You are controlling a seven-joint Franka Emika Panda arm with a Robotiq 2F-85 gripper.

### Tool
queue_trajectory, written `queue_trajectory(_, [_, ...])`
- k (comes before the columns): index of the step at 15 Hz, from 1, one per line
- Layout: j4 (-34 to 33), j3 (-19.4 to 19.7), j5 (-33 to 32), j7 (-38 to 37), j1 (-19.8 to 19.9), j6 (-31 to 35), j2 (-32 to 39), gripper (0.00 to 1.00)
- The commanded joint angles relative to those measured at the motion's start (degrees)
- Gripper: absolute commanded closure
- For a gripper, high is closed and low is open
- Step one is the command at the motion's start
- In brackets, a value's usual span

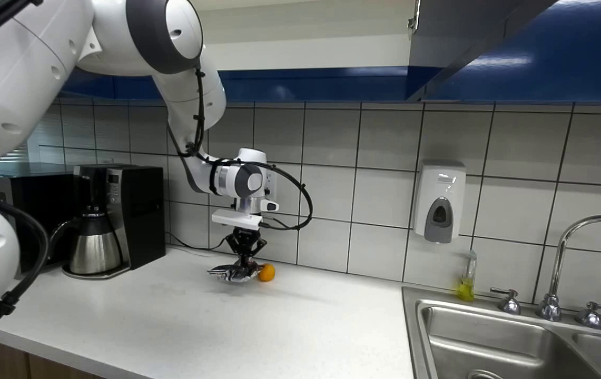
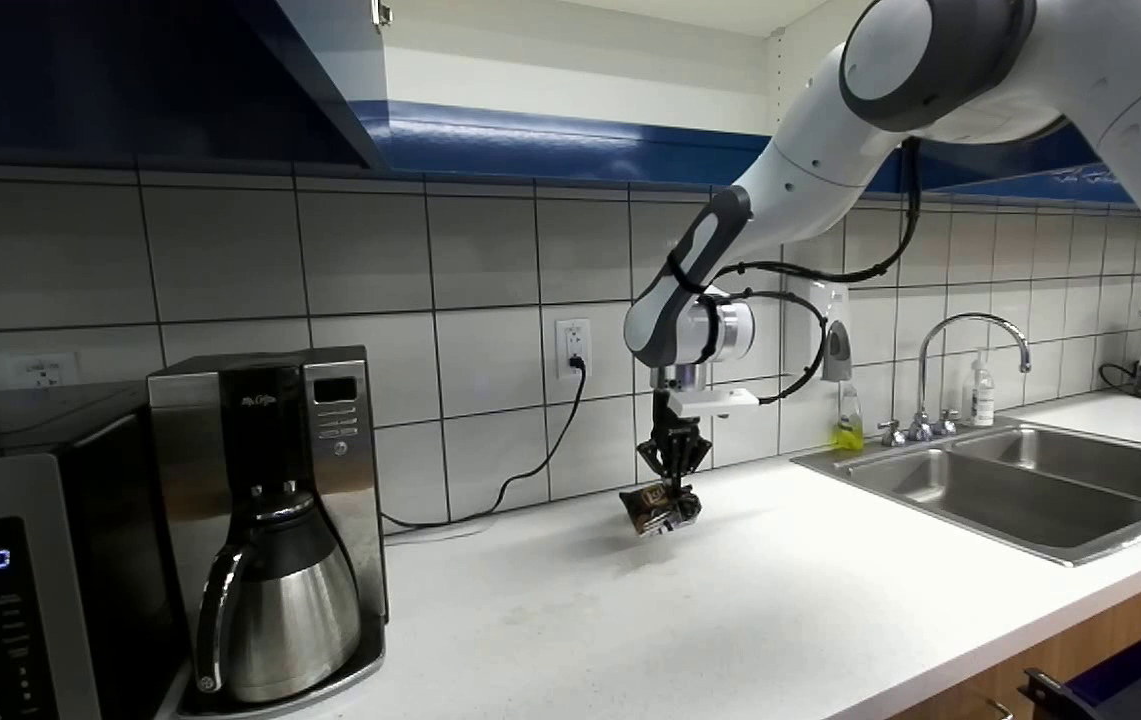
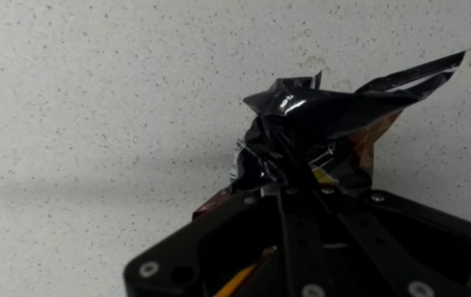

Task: Put the black packet in the upper cabinet.

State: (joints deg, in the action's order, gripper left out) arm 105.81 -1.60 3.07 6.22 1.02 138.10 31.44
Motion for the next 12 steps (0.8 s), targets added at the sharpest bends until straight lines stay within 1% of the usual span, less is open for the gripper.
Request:
queue_trajectory(1, [4.16, -1.02, 1.06, 0.74, 0.82, -1.17, -4.71, 0.99])
queue_trajectory(12, [15.95, -2.11, 3.58, 0.14, -0.31, -1.04, -15.59, 0.99])
